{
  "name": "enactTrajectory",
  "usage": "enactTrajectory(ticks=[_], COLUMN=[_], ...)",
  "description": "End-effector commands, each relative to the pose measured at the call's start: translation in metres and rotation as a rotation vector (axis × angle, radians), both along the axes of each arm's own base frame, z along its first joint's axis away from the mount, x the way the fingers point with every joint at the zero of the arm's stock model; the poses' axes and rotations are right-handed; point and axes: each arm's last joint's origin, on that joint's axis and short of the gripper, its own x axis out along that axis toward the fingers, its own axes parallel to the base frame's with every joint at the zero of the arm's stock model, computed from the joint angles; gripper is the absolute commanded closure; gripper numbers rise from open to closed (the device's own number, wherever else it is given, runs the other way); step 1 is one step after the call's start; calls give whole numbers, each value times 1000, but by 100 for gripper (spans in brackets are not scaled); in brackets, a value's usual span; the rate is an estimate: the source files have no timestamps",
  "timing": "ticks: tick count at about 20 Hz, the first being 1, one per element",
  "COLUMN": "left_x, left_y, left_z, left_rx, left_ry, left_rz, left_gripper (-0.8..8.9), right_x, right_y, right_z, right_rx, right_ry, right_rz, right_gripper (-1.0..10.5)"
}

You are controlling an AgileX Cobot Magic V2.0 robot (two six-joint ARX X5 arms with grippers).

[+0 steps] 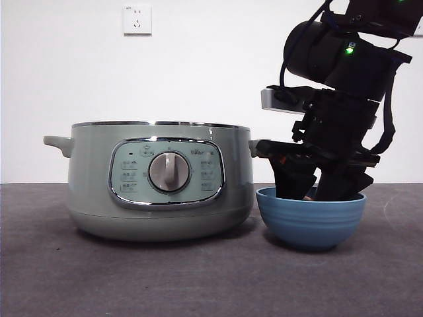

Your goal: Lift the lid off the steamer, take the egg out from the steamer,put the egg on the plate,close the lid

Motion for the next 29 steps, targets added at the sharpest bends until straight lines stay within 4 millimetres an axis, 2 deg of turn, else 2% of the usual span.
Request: enactTrajectory(ticks=[1, 2, 4, 5, 9, 13, 15, 17, 19, 24, 26, 29], left_x=[-2, -2, 1, 5, 30, 79, 105, 131, 155, 205, 218, 232], left_y=[1, 1, -1, -3, -17, -41, -54, -67, -78, -103, -109, -116], left_z=[5, 5, 6, 7, 16, 24, 23, 20, 16, -4, -21, -62], left_rx=[-23, -23, -20, -20, -48, -52, -33, -31, -14, 5, -18, -12], left_ry=[-56, -56, -50, -45, -48, -30, -4, 25, 41, 57, 55, 70], left_rz=[0, 0, -1, -8, -86, -127, -152, -175, -178, -225, -227, -215], left_gripper=[822, 822, 822, 822, 822, 822, 822, 822, 822, 822, 822, 822], right_x=[-1, -2, -2, -2, -3, -3, -4, -9, -21, -80, -105, -139], right_y=[0, 0, -1, -1, 0, -1, -1, -5, -12, -46, -61, -81], right_z=[-6, -6, -7, -7, -7, -7, 1, 26, 60, 149, 171, 191], right_rx=[-9, -13, -17, -18, -18, -23, -11, 31, 91, 271, 329, 403], right_ry=[23, 30, 36, 37, 39, 46, 21, -53, -158, -460, -556, -651], right_rz=[-3, -3, -3, -3, -2, -2, -2, -3, -5, -9, -9, -22], right_gripper=[936, 880, 691, 664, 660, 660, 659, 659, 659, 659, 659, 658])
